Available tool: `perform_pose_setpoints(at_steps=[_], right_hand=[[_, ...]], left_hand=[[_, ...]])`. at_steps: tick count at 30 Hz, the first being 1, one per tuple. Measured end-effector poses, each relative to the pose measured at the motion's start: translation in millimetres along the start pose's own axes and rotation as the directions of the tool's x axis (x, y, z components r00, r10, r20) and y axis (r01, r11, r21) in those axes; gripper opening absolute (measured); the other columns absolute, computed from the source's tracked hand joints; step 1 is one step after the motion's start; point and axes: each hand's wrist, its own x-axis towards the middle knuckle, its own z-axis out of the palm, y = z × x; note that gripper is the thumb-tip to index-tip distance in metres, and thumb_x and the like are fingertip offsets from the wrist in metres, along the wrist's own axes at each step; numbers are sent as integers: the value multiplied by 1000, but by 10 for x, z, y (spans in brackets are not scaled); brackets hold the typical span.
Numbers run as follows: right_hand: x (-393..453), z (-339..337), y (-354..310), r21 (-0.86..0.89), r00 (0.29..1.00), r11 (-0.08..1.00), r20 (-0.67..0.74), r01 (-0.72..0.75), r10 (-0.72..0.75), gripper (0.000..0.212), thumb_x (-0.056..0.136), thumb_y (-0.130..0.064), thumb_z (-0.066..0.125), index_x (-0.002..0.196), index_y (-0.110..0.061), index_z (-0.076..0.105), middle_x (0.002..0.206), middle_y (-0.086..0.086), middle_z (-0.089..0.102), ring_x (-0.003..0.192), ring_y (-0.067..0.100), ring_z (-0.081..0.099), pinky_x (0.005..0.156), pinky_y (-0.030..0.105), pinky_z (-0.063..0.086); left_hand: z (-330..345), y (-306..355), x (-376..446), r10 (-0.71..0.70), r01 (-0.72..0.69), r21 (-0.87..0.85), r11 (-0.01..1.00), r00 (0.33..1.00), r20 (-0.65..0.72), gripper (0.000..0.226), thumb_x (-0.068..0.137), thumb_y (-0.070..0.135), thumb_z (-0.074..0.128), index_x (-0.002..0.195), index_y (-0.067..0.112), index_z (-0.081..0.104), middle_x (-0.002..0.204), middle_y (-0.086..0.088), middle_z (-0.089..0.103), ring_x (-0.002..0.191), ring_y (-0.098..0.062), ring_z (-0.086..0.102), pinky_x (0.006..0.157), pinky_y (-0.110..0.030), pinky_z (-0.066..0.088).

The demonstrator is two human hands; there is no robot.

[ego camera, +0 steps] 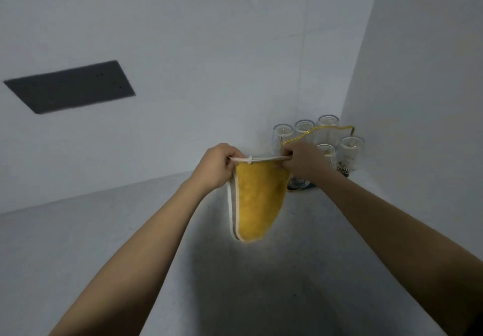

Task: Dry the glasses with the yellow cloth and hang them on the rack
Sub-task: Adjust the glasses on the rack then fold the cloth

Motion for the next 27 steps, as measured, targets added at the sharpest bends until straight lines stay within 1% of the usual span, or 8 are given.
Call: perform_pose_setpoints(at_steps=[3,7,10,13,16,19,23,27], right_hand=[[-10,22,-103,154,999,988,-49,9,-2,34,75,-30,73,59,-26,44,58,-10,46,54,2,44,50,19,32],[-84,-76,-119,299,994,954,99,22,-54,4,80,-15,69,79,-13,66,59,-5,61,44,-2,54,49,9,41],[-157,-130,-100,287,979,958,190,11,-69,5,81,-11,68,79,-15,67,61,-3,65,51,8,58,54,19,48],[-252,-195,-106,289,967,957,248,-20,-55,5,79,-16,71,78,-13,68,56,-5,63,46,6,53,48,16,44],[-246,-224,-69,377,965,923,260,-82,-21,17,78,-25,72,83,-8,69,56,1,61,44,5,52,46,15,44],[-125,-75,5,316,963,942,269,-110,22,19,81,-28,69,86,-10,69,60,2,62,48,9,54,50,17,47],[73,358,217,279,971,942,199,-187,134,17,82,-23,69,91,-9,66,63,-2,62,52,9,58,52,19,52],[125,797,443,182,967,966,207,-185,146,18,84,-20,65,96,-6,67,73,-3,61,66,12,58,68,25,52]], left_hand=[[-25,-97,-75,31,-33,-22,999,994,-101,27,92,-2,51,103,12,73,105,-7,67,94,-17,58,76,-16,42],[-53,-139,-183,0,-18,-122,992,989,-151,29,92,-3,51,107,12,71,108,0,67,96,-10,57,75,0,38],[-90,-153,-246,-8,-5,-154,988,996,-86,32,91,-4,53,107,15,71,105,5,69,92,-4,59,72,2,38],[-175,-156,-307,-23,26,-201,979,1000,15,32,89,-3,56,106,20,71,95,12,67,77,6,56,66,-2,41],[-250,-173,-320,-56,85,-299,951,993,104,31,86,-2,60,101,22,72,90,8,68,74,-1,58,70,-15,48],[-149,-240,-205,-94,130,-264,956,985,148,29,85,-2,59,98,21,73,91,2,71,77,-7,61,74,-21,51],[268,-451,18,-181,203,-230,952,977,114,28,87,-4,58,103,13,73,98,-1,70,77,-6,60,73,-17,49],[755,-716,53,-259,279,-201,939,958,120,25,89,-4,58,106,8,72,105,-3,69,89,-11,61,79,-16,46]])
